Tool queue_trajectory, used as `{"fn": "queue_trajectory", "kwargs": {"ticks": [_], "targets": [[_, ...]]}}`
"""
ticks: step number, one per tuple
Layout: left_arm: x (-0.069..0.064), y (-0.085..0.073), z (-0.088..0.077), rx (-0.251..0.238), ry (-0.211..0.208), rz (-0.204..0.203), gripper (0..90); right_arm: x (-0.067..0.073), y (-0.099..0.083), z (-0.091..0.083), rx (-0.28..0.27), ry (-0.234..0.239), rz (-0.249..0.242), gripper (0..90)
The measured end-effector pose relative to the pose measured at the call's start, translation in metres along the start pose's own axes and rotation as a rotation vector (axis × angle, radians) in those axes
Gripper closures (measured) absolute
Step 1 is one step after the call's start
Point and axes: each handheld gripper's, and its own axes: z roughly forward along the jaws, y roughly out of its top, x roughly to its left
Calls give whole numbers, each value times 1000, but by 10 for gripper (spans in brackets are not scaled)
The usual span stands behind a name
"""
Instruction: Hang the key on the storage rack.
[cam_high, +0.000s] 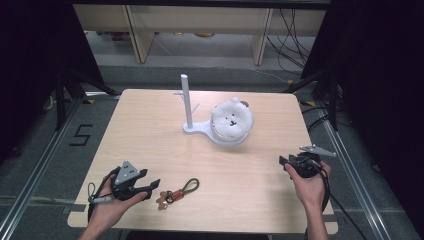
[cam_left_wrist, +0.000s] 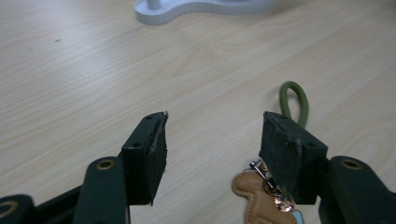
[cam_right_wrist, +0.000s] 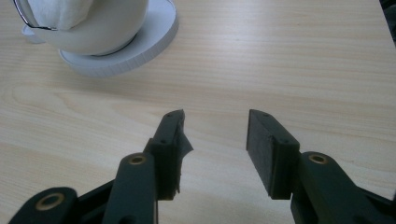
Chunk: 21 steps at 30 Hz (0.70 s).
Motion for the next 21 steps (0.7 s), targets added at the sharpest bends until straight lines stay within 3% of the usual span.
{"fn": "queue_trajectory", "kwargs": {"ticks": [1, 2, 6, 7, 8, 9, 10, 11, 15, 16, 18, 20, 21], "targets": [[-2, 1, 1, 18, -9, 24, 407, 0, 0, 0, 1, -10, -4, 574], [-3, 2, 2, 28, -26, 45, 410, -4, 0, 1, -23, 8, -42, 574], [-8, 2, 10, 68, -53, 83, 426, -3, -1, 2, -20, 3, -42, 574], [-7, 2, 10, 102, -62, 113, 429, -3, 0, 1, -7, 16, -40, 573], [-6, 1, 12, 123, -68, 125, 434, 1, -1, 1, -3, 20, 5, 571], [-5, 1, 13, 147, -70, 150, 440, 1, -1, 2, 2, 15, 1, 570], [-5, 1, 14, 163, -73, 157, 444, 2, -2, 2, 1, 12, 3, 570], [-6, 1, 16, 171, -74, 160, 449, -2, -1, 2, 2, 5, -39, 569], [-9, 2, 20, 197, -87, 160, 464, -2, -1, 3, 5, 12, -39, 565], [-9, 3, 21, 207, -91, 177, 467, -3, -1, 4, 3, 23, -41, 565], [-12, 3, 23, 225, -104, 170, 476, -2, -1, 4, -4, 21, -38, 565], [-13, 5, 25, 255, -126, 202, 483, -2, -1, 4, -3, 18, -37, 564], [-14, 6, 26, 277, -145, 209, 485, 1, -1, 3, 7, 15, 2, 564]]}}
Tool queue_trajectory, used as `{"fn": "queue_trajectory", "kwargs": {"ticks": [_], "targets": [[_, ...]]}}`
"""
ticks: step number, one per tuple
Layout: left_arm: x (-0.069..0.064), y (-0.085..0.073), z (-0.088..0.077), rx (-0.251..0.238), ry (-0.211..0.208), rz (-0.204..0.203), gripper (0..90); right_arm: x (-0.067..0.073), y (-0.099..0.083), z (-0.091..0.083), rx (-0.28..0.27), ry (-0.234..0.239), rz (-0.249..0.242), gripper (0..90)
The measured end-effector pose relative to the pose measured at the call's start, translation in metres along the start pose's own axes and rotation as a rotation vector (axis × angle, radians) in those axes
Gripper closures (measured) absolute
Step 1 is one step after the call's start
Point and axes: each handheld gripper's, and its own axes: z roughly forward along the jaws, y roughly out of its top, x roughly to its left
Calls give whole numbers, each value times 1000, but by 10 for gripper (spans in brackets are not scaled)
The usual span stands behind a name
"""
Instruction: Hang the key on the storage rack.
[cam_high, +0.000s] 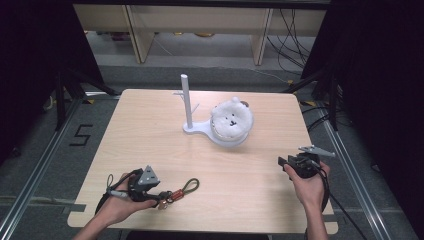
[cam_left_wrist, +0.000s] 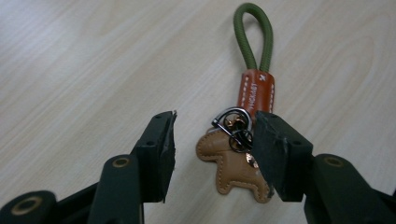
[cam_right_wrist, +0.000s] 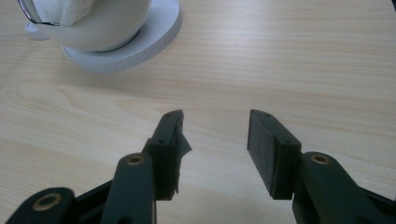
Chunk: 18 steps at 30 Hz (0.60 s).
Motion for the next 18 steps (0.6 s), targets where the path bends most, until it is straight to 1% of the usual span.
{"fn": "queue_trajectory", "kwargs": {"ticks": [1, 2, 3, 4, 5, 7, 8, 9, 10, 12, 13, 14, 18], "targets": [[0, 1, 1, 30, -18, 17, 491, 0, 0, 0, 1, -1, -1, 563], [-1, 2, 2, 44, -32, 10, 496, -3, 1, 0, -1, -2, -38, 562], [-1, 3, 4, 43, -25, 30, 500, -3, 1, 0, -1, -3, -36, 562], [-1, 3, 6, 53, -25, 43, 503, -3, 1, 0, -1, -2, -36, 562], [-2, 4, 7, 68, -37, 40, 505, -3, 1, 0, 0, -2, -36, 562], [-4, 6, 10, 86, -46, 65, 511, -3, 0, 1, -10, 7, -37, 562], [-4, 7, 11, 95, -50, 72, 515, 0, 0, 1, -2, 5, 7, 562], [-6, 8, 11, 103, -53, 76, 517, 0, 0, 1, -1, 6, 4, 562], [-5, 9, 12, 111, -57, 99, 520, 0, 0, 1, -2, 7, 2, 562], [-6, 12, 13, 113, -57, 109, 522, 0, 0, 1, -2, 7, 2, 562], [-7, 13, 13, 111, -56, 105, 522, 1, 0, 1, -2, 7, 2, 562], [-7, 14, 13, 117, -62, 119, 523, 0, 0, 1, -3, 7, 2, 562], [-11, 20, 17, 119, -64, 135, 529, 0, 0, 1, -1, 5, 2, 562]]}}
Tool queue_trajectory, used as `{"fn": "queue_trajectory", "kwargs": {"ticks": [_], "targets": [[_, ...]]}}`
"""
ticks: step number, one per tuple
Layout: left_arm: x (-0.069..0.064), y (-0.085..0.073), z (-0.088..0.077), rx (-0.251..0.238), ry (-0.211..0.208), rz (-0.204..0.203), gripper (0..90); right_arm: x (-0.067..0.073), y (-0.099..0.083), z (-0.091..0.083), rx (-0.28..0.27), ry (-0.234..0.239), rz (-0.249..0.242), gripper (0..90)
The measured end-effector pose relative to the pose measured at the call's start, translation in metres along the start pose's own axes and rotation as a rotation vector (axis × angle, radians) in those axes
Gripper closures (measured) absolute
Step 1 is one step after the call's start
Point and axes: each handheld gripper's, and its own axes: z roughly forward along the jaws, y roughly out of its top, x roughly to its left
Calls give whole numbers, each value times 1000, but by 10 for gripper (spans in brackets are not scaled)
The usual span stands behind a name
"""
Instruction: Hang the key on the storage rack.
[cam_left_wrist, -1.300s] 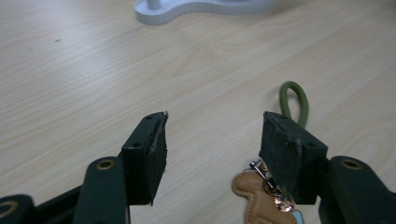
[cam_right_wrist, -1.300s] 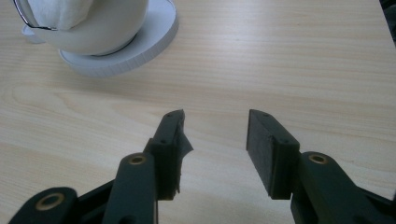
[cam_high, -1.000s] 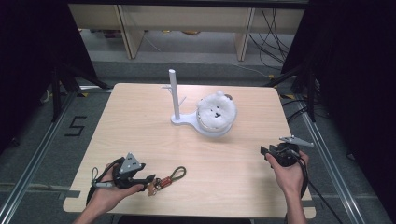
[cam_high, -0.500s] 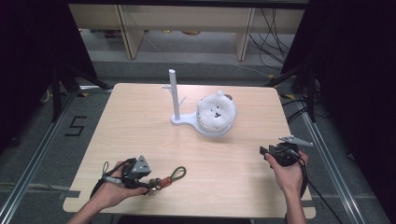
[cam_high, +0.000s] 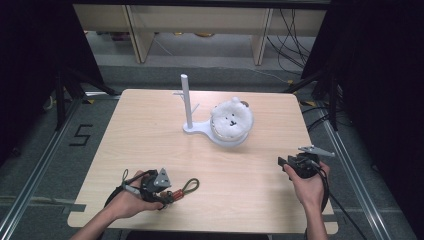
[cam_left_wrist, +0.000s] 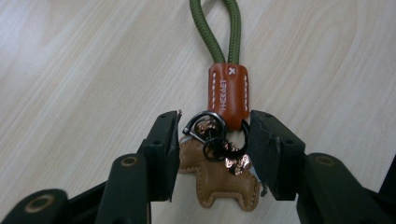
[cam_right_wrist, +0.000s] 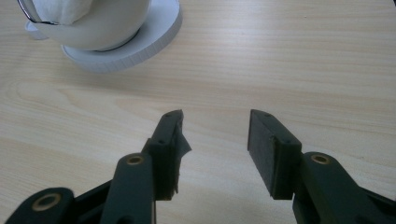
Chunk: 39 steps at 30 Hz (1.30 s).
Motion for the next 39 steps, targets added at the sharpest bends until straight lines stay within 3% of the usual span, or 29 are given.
{"fn": "queue_trajectory", "kwargs": {"ticks": [3, 5, 8, 9, 10, 11, 15, 17, 19, 20, 22, 23, 29, 33, 34, 36, 39], "targets": [[-2, 5, 3, 7, -4, 11, 537, 0, 0, 0, 1, 3, 0, 562], [-2, 8, 4, 36, -5, 42, 540, 0, 0, 0, 0, 3, 0, 562], [-2, 11, 7, 60, -7, 53, 544, -1, 0, -1, 3, 2, 0, 562], [-2, 12, 8, 61, -5, 56, 547, -4, 1, -1, -7, -6, -38, 562], [-4, 12, 10, 56, -4, 41, 549, -2, 0, -1, -1, -3, -9, 562], [-2, 13, 10, 81, -7, 64, 552, -2, 0, -1, 0, -3, -10, 562], [-2, 16, 13, 103, -15, 67, 552, -4, 1, -1, -6, -6, -38, 562], [-2, 17, 13, 107, -11, 64, 551, -1, 0, -1, -3, 7, 4, 562], [-2, 19, 15, 104, -9, 62, 551, -4, 0, -1, -6, -6, -38, 562], [-3, 20, 15, 105, -10, 61, 551, -1, 0, -1, 3, 6, -1, 562], [-3, 22, 16, 120, -13, 79, 550, -1, 0, 0, 0, 9, 2, 562], [-3, 22, 17, 122, -14, 79, 549, -4, 0, 0, -6, 0, -38, 562], [-4, 26, 21, 144, -24, 77, 550, -4, 0, -1, -1, -11, -38, 562], [-3, 28, 23, 159, -22, 98, 559, -1, -1, 0, 10, 3, 6, 562], [-3, 28, 23, 158, -22, 94, 565, -4, 0, 0, -1, -5, -28, 562], [-3, 29, 23, 168, -24, 102, 570, -4, 0, 1, 3, 2, -22, 562], [-3, 30, 24, 183, -34, 82, 583, -4, 0, 1, 1, 6, -25, 562]]}}
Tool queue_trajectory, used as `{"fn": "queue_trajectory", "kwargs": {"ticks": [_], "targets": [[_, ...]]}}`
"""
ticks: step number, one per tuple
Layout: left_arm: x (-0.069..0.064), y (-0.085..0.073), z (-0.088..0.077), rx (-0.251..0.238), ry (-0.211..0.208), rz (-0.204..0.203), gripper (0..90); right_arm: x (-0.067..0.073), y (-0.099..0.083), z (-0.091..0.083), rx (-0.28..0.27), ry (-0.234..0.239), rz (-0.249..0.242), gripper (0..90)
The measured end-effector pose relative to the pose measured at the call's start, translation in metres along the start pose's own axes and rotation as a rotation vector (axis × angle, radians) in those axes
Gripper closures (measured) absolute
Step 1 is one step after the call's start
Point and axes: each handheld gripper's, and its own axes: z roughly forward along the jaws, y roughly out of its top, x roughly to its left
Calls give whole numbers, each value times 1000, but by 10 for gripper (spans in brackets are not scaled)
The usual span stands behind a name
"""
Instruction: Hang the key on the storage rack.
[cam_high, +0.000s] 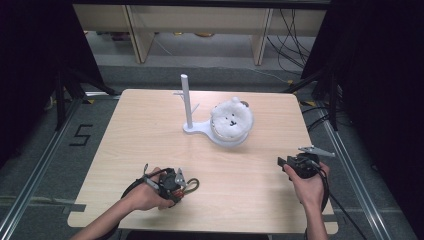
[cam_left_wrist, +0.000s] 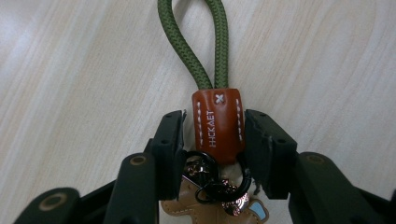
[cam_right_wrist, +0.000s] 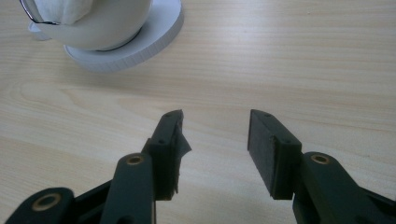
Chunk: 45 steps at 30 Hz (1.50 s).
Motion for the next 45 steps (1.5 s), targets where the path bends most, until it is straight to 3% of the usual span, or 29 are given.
{"fn": "queue_trajectory", "kwargs": {"ticks": [6, 7, 8, 11, 14, 18, 22, 23, 24, 32, 35, 36, 37, 40, 45], "targets": [[3, 3, 0, 33, -44, -30, 652, 0, 0, 1, 1, 7, 0, 562], [4, 3, 0, 31, -50, -60, 656, 0, 0, 0, 3, 6, 0, 562], [5, 4, 0, 33, -54, -64, 658, 0, 0, 1, -1, 9, 1, 562], [4, 4, 0, 38, -47, -75, 665, 0, 0, 0, -2, 6, 1, 562], [2, 3, 0, 30, -38, -74, 671, -1, 0, 0, -1, 2, 1, 562], [3, -1, -3, -9, -42, -107, 676, 0, 0, 0, -1, 5, 0, 562], [7, -6, -13, -100, -27, -149, 678, 0, 0, 0, -5, -1, -1, 562], [8, -7, -16, -149, -18, -189, 679, 0, 0, 0, -5, -2, -2, 562], [10, -9, -19, -185, -18, -215, 679, 4, 0, -2, 9, -2, 42, 562], [35, -19, -46, -435, 74, -389, 679, 5, 0, -2, 0, 3, 34, 562], [42, -21, -54, -496, 92, -431, 679, 5, 0, -1, -9, 11, 30, 562], [44, -22, -57, -497, 101, -429, 679, 4, 0, -1, -7, 9, 27, 562], [45, -22, -58, -519, 114, -453, 679, 1, 0, 0, -18, 12, -7, 562], [51, -21, -61, -582, 144, -497, 678, 1, 0, -1, -21, 9, -8, 562], [60, -21, -66, -635, 185, -539, 678, 2, 0, -1, -16, 5, -8, 562]]}}
